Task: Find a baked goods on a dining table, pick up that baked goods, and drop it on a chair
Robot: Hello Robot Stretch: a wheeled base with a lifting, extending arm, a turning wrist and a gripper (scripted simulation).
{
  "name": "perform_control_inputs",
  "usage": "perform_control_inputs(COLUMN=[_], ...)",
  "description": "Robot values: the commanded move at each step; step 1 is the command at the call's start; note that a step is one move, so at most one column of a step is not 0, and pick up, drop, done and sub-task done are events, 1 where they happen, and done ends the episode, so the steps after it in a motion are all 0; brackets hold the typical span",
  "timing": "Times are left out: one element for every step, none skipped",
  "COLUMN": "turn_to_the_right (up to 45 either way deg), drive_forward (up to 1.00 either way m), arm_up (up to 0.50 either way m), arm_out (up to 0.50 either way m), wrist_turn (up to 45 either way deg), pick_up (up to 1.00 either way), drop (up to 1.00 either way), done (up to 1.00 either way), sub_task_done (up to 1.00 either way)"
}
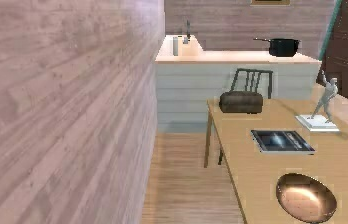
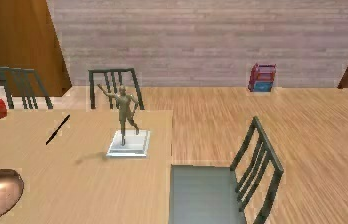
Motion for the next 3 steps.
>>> perform_control_inputs(turn_to_the_right=[-45.0,45.0,3.0], drive_forward=[0.00,0.00,0.00], arm_up=[0.00,0.00,0.00], arm_out=[0.00,0.00,0.00], wrist_turn=[0.0,0.0,0.0], pick_up=[0.00,0.00,0.00], drop=[0.00,0.00,0.00], done=[0.00,0.00,0.00], sub_task_done=[0.00,0.00,0.00])
